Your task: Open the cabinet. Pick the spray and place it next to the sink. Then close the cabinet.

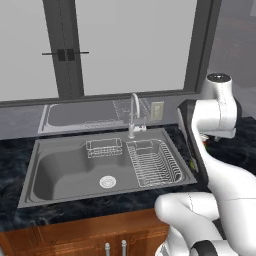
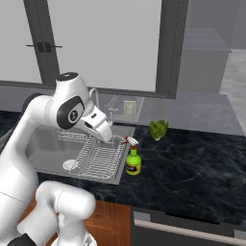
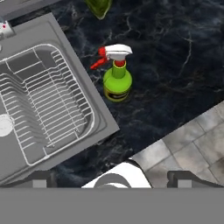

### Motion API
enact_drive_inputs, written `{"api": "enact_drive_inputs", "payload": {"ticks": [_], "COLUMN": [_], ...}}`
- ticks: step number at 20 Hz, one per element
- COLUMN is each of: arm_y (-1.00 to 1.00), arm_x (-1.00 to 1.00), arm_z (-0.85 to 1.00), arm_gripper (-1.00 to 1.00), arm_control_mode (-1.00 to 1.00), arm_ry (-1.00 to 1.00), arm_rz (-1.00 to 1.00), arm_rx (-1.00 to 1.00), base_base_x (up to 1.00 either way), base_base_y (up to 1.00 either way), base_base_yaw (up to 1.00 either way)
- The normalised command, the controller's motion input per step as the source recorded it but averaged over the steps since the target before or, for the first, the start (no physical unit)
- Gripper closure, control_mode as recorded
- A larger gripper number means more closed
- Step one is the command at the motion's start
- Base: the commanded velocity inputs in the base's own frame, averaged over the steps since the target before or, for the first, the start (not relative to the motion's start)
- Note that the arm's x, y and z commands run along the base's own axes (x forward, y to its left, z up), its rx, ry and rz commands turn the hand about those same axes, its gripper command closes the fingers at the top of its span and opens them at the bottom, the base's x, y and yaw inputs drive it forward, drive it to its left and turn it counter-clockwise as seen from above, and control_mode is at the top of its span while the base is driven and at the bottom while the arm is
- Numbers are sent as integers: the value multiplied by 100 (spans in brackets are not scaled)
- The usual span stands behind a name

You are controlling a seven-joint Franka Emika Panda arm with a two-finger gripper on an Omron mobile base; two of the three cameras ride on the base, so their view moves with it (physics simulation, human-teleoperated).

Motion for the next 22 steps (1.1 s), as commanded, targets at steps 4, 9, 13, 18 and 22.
{"api": "enact_drive_inputs", "payload": {"ticks": [4, 9, 13, 18, 22], "arm_y": [0, 0, 0, 0, 0], "arm_x": [-5, 0, -3, 0, 0], "arm_z": [0, 0, 0, 0, 0], "arm_gripper": [-100, -100, -100, -100, -100], "arm_control_mode": [-100, -100, 100, 100, 100], "arm_ry": [0, 0, 0, 0, 0], "arm_rz": [10, 0, 0, 0, 0], "arm_rx": [0, 0, 0, 0, 0], "base_base_x": [0, 0, -42, -97, -53], "base_base_y": [0, 0, 0, 8, 26], "base_base_yaw": [0, 0, 0, 1, 24]}}
